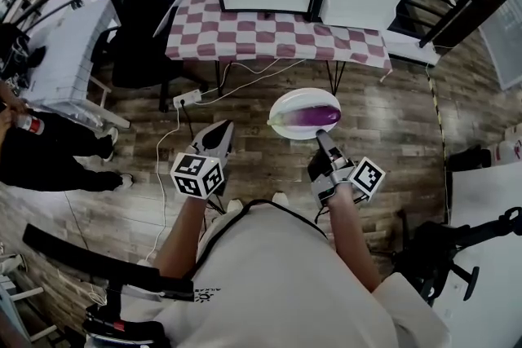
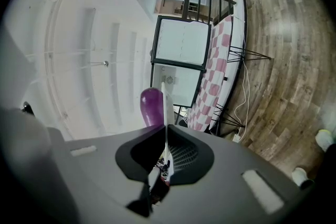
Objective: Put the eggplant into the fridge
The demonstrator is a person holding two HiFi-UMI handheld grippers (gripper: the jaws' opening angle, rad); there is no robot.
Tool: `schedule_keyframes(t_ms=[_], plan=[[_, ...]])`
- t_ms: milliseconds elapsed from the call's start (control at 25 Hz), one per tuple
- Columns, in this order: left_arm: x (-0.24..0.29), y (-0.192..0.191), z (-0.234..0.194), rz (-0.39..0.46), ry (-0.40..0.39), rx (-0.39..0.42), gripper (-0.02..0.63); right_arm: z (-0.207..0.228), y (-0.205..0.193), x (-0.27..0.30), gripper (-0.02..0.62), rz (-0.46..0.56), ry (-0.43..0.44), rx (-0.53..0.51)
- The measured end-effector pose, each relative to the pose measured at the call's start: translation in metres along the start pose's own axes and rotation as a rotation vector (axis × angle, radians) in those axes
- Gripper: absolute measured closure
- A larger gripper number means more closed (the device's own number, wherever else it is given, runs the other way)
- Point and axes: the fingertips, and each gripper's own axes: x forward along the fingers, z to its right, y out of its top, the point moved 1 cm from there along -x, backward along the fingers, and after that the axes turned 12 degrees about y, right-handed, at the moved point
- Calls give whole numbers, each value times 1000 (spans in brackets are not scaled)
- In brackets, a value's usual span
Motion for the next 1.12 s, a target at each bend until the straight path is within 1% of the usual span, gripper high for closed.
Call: schedule_keyframes(t_ms=[80, 320, 600, 840, 1120], plan=[[3, -1, 9, -1, 6, -1, 600, 0, 7, -4, 572, -9, 0, -2], [12, -5, 30, -3, 39, -39, 600, 2, 27, -15, 574, -39, 6, 1], [20, -13, 60, 3, 81, -50, 600, 12, 44, -29, 574, -89, -17, 16], [10, -28, 67, -7, 138, -68, 600, 22, 50, -35, 574, -123, -28, 38], [1, -31, 58, -1, 206, -98, 601, 23, 51, -37, 574, -140, -18, 59]])
